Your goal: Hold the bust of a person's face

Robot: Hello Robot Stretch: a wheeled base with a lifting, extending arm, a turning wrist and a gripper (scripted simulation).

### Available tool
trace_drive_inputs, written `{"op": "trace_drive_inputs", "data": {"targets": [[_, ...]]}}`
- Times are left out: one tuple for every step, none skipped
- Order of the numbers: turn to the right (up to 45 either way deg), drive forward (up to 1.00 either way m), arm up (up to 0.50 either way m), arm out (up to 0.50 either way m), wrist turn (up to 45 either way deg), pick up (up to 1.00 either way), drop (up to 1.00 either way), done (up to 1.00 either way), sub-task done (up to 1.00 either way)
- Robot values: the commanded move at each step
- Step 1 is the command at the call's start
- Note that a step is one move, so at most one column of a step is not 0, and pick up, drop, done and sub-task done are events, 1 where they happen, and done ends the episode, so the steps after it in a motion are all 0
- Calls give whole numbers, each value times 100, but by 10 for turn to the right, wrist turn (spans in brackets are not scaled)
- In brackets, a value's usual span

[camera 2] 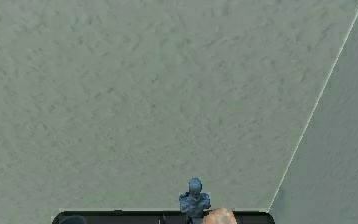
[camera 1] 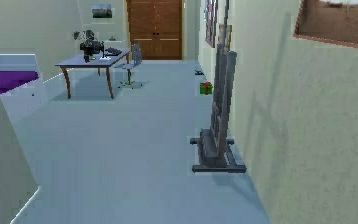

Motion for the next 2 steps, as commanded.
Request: {"op": "trace_drive_inputs", "data": {"targets": [[0,0,10,0,0,0,0,0,0],[0,0,0,0,0,0,0,100,0]]}}
